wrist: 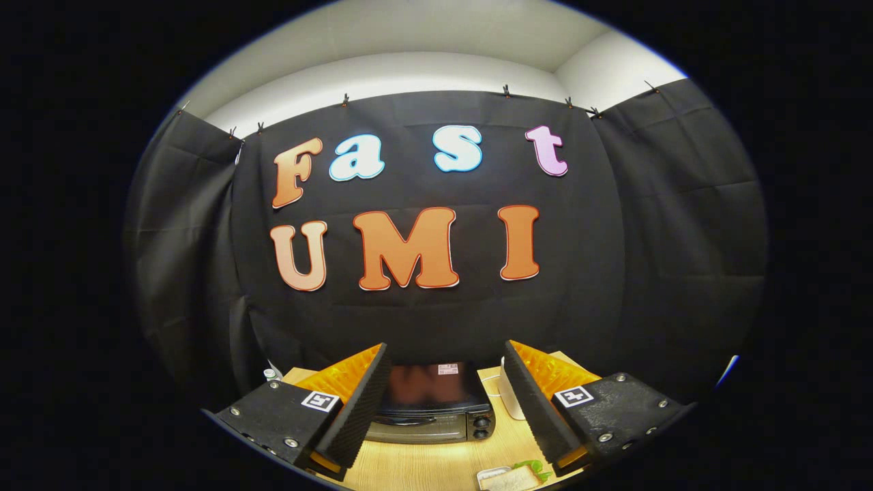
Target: Open the toaster oven, put the food inside, and close the toaster oven door.
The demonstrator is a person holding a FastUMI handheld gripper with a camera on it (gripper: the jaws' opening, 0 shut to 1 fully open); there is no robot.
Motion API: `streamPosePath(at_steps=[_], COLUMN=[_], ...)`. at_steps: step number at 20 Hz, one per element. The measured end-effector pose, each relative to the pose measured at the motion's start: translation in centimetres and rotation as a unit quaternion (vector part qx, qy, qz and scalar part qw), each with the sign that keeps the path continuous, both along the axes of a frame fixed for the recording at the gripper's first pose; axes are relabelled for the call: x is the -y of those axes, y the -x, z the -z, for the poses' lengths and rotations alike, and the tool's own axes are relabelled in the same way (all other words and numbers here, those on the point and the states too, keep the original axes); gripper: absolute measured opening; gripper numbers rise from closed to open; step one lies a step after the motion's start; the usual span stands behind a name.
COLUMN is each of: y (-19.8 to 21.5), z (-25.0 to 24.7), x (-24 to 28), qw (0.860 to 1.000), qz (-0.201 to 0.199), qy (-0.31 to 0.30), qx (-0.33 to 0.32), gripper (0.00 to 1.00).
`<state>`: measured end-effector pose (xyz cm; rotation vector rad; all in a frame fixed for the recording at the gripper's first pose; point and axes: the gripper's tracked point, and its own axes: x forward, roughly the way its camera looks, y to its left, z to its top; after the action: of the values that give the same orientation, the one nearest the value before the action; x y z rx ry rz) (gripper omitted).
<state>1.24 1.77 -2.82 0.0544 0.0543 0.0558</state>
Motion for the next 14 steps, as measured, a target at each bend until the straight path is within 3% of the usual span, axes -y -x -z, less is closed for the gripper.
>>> streamPosePath(at_steps=[14], y=[-6.3], z=[7.1], x=[-7.7], qw=[0.998], qz=[-0.036], qy=[0.005], qx=[-0.042], gripper=[0.99])
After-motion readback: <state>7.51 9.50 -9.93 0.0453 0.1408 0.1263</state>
